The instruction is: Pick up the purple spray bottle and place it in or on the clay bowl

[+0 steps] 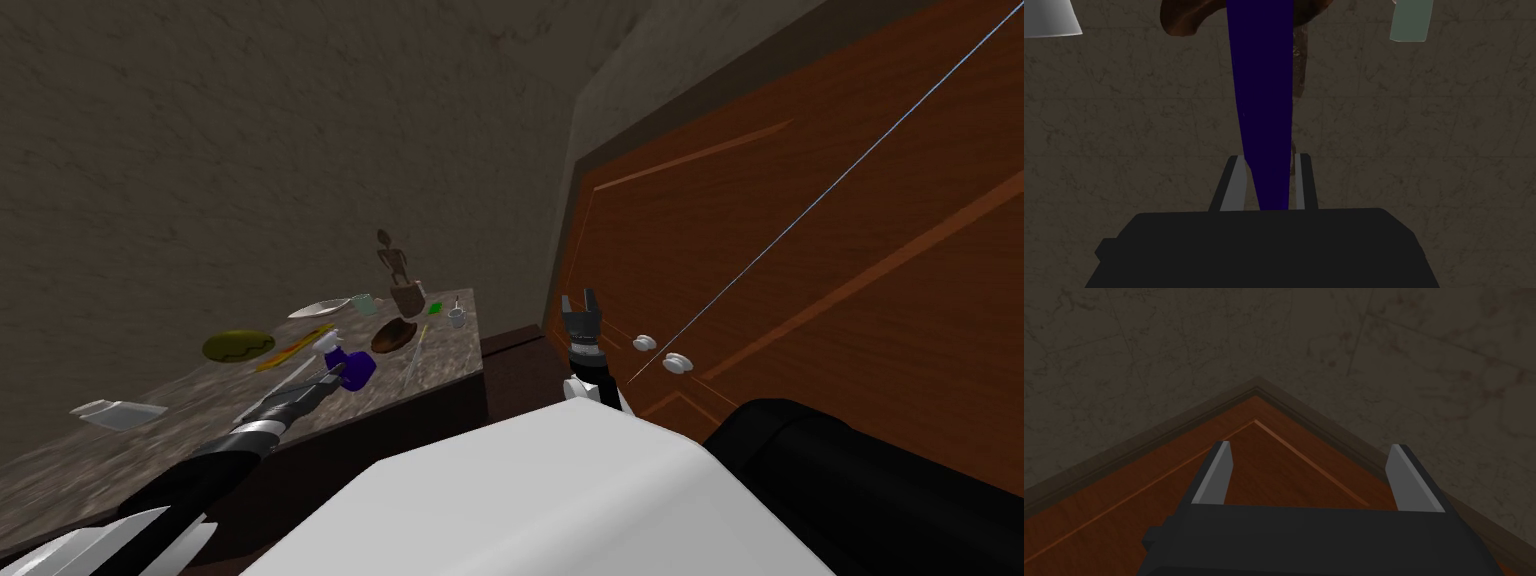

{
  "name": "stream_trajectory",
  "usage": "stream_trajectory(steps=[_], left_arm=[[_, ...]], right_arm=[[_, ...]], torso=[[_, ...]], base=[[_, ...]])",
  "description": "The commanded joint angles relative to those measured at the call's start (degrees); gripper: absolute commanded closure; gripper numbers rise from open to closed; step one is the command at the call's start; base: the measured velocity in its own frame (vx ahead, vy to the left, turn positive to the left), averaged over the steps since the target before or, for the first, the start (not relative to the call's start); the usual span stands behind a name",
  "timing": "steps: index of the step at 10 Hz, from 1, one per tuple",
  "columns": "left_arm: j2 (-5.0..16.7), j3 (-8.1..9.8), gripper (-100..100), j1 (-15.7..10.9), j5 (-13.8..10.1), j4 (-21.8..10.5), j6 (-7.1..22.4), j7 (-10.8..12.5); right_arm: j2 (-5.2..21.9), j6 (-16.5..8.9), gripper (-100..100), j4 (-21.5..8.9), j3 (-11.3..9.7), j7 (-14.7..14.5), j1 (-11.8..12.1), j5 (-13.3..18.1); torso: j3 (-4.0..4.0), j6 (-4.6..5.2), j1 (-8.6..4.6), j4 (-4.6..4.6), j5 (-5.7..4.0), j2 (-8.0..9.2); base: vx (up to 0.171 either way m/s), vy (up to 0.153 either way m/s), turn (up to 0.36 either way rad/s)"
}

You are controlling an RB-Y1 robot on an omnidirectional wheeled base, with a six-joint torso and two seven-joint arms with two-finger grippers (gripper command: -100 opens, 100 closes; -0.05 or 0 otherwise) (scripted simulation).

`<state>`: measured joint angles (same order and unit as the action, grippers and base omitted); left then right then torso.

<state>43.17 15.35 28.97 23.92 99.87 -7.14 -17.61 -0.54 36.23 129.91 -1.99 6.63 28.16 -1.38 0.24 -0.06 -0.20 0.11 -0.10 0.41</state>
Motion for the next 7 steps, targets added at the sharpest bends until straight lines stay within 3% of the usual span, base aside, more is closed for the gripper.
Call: stream_trajectory(steps=[1,7], left_arm=[[1.6,1.86,100,0.6,-1.5,-0.2,-0.3,-0.2],[9.0,8.63,100,2.4,-7.5,-0.2,-0.2,-0.3]], right_arm=[[0.0,0.0,0,0.0,0.0,0.0,0.0,0.0],[0.0,0.0,0,0.0,0.0,0.0,0.0,0.0]], torso=[[0.0,0.0,0.0,0.0,0.0,0.0],[-0.03,0.07,-0.16,0.0,-0.09,-0.07]], base=[[-0.086,-0.041,-0.089],[-0.068,-0.048,-0.113]])
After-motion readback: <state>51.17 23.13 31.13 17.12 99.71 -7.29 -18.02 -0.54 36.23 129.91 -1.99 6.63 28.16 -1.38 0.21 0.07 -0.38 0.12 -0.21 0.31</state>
